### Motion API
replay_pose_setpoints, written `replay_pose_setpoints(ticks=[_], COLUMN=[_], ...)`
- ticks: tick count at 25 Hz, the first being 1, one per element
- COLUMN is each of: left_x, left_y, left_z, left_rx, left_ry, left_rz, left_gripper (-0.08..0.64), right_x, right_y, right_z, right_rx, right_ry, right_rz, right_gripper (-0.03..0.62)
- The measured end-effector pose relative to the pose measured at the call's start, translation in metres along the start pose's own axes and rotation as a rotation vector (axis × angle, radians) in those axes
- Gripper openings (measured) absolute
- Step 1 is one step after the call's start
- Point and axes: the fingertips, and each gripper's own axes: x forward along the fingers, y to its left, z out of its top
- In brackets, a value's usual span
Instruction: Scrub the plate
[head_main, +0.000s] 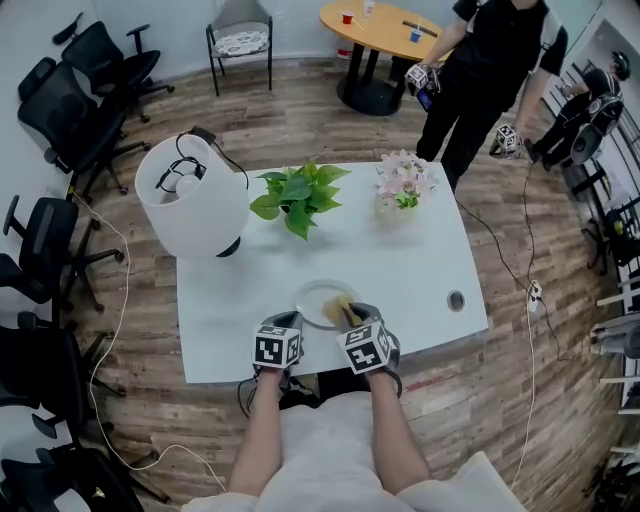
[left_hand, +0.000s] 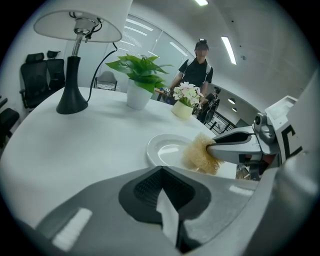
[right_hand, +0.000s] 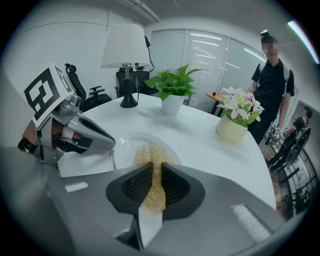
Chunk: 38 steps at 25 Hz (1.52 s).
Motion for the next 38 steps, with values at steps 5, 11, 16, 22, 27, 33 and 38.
replay_pose_setpoints(ticks=[5,11,16,22,27,33,38], left_x=[0.0,-0.001,-0.001,-0.004,-0.009,-0.016,-0.02], left_y=[-0.004,-0.006,-0.014,-0.023,-0.027,-0.018,-0.011], left_z=[0.001,-0.007,-0.014,-0.015,-0.006,-0.001,0.006], left_rx=[0.003,0.001,0.013,0.028,0.037,0.013,-0.016], left_ry=[-0.001,0.018,0.036,0.045,0.03,0.012,-0.005], left_rz=[-0.019,-0.036,-0.058,-0.072,-0.078,-0.061,-0.05], left_gripper=[0.002,0.001,0.001,0.002,0.002,0.002,0.002], right_x=[0.004,0.008,0.011,0.018,0.025,0.035,0.042], right_y=[0.015,0.029,0.037,0.043,0.045,0.051,0.049], right_z=[0.005,0.014,0.02,0.028,0.038,0.051,0.06], right_rx=[-0.024,-0.042,-0.053,-0.066,-0.082,-0.106,-0.116], right_ry=[0.003,-0.003,-0.003,0.0,0.0,-0.002,-0.004], right_rz=[0.03,0.058,0.074,0.095,0.11,0.133,0.14], right_gripper=[0.075,0.075,0.075,0.075,0.075,0.075,0.075])
